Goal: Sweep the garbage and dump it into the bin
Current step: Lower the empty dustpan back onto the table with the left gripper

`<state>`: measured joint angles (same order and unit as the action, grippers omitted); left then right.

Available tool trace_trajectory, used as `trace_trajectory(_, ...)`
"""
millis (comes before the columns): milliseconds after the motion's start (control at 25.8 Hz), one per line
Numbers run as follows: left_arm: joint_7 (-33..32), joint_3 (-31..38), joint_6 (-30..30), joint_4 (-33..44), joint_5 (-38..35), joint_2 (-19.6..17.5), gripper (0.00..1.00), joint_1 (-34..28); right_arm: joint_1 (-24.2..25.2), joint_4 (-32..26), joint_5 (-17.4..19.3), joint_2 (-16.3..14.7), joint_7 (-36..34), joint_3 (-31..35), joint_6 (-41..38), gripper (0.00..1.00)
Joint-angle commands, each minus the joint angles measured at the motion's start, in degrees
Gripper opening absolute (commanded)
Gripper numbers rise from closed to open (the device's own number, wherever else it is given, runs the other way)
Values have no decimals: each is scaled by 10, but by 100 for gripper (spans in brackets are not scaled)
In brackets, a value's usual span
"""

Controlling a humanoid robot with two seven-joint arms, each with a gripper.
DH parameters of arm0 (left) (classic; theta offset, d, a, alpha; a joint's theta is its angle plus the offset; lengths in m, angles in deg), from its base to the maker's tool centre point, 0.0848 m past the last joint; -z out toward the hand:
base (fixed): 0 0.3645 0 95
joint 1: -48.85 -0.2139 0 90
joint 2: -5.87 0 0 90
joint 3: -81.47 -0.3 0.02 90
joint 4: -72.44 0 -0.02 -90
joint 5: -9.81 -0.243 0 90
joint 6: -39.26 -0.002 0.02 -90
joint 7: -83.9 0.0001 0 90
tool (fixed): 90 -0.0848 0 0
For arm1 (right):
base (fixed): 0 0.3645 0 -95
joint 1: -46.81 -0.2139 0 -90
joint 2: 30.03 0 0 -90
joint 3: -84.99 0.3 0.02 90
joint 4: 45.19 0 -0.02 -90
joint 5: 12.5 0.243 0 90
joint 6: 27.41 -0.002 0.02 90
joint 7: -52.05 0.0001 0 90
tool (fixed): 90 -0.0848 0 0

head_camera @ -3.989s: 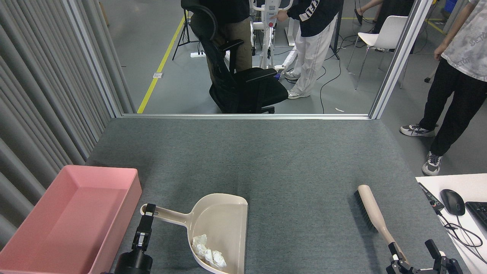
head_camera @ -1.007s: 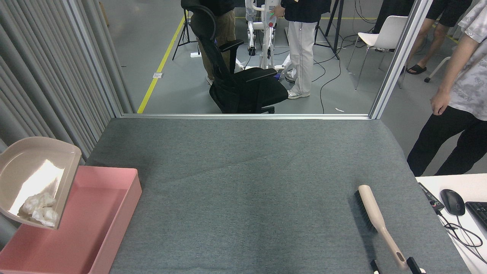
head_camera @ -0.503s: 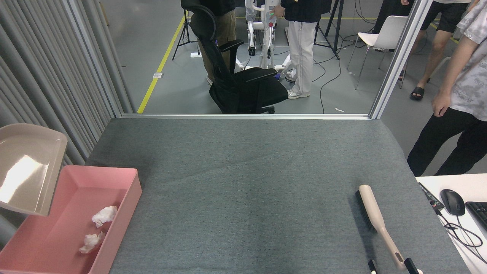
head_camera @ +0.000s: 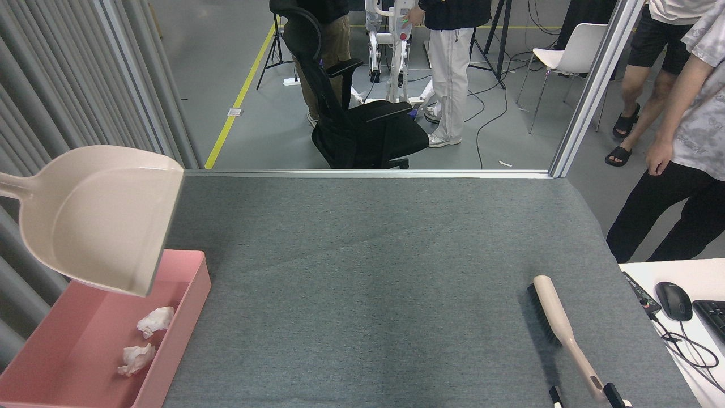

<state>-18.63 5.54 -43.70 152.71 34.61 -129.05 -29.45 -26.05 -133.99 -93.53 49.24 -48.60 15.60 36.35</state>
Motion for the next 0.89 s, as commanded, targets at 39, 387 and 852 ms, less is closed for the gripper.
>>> trace_trajectory(39, 11, -11, -54, 95, -16, 85, 1, -38, 5, -8, -1, -3, 3, 2, -3, 99)
trace_trajectory(387, 16, -88, -49, 104, -160, 179, 1, -41, 15, -43, -1, -25, 3, 8, -7, 99)
trace_trajectory(852, 15, -115, -52, 154, -316, 340, 1, -130, 11, -53, 2, -43, 3, 33, -9, 99)
